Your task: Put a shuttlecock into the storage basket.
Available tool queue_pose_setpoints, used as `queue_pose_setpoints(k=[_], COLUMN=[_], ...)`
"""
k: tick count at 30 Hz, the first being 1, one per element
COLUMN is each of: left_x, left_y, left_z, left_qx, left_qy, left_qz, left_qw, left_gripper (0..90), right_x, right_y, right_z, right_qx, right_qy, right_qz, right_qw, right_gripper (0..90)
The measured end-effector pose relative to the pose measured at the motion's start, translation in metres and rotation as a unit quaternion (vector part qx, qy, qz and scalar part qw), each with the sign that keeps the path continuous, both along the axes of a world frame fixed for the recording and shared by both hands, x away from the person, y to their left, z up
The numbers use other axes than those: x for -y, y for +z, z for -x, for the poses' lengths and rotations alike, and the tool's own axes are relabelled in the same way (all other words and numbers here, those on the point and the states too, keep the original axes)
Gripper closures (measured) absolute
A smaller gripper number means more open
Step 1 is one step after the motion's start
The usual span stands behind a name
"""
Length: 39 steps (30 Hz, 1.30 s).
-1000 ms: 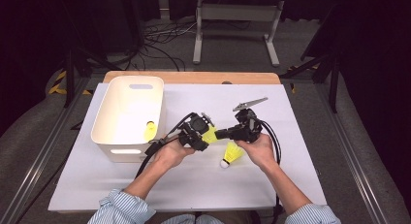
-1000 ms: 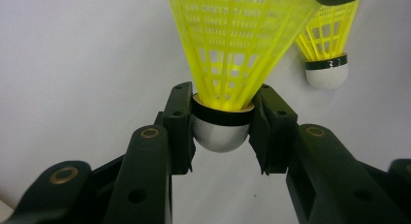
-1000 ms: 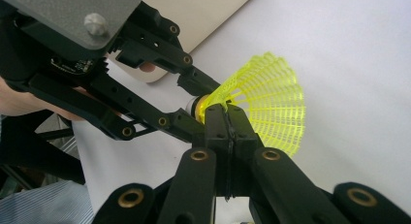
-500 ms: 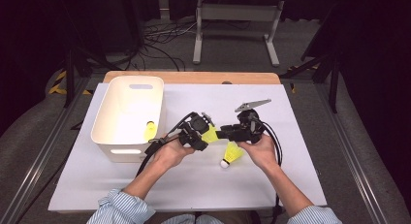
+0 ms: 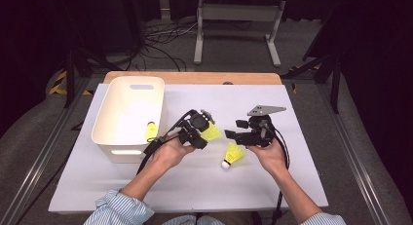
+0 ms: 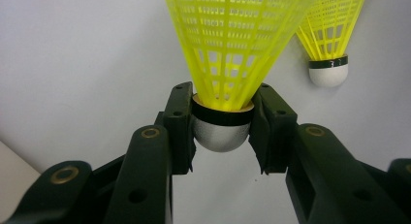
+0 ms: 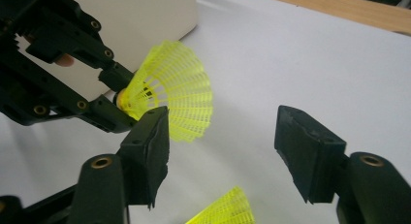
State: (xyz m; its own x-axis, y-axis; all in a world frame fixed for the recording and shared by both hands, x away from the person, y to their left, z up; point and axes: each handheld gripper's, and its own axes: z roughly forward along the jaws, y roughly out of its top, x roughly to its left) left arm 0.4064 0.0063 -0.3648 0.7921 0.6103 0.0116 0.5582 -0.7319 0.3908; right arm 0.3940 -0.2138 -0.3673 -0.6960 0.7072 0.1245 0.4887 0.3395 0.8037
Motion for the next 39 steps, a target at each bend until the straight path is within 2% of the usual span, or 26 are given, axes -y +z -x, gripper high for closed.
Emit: queue_pose_setpoints(k=[4,10,16,29,31,39], left_x=[-0.001,-0.002,-0.003,-0.004,-0.005,-0.009], left_y=[0.004,0.007,0.009,0.014,0.015,0.019], left_z=[0.0,0.0,0.0,0.0,0.0,0.0], left_qx=[-0.004,-0.009,-0.008,-0.008,-0.008,-0.007], left_qy=[0.002,0.003,0.002,-0.005,0.0,0.003], left_qz=[0.008,0.008,0.007,0.011,0.014,0.015], left_qw=[1.0,0.9999,0.9999,0.9999,0.9999,0.9999], left_gripper=[64.6,64.6,64.6,64.6,64.6,64.5], right_x=[0.006,0.015,0.026,0.046,0.052,0.067], right_y=[-0.001,-0.007,-0.011,-0.021,-0.024,-0.028], right_z=[0.004,0.008,0.014,0.029,0.033,0.043], right_qx=[0.011,0.025,0.036,0.046,0.048,0.057], right_qy=[-0.012,-0.034,-0.053,-0.082,-0.093,-0.106], right_qz=[0.001,0.006,0.0,-0.008,-0.012,-0.019], right_qw=[0.9999,0.9991,0.998,0.9956,0.9944,0.9926], right_gripper=[30.9,25.1,20.4,14.2,13.4,12.7])
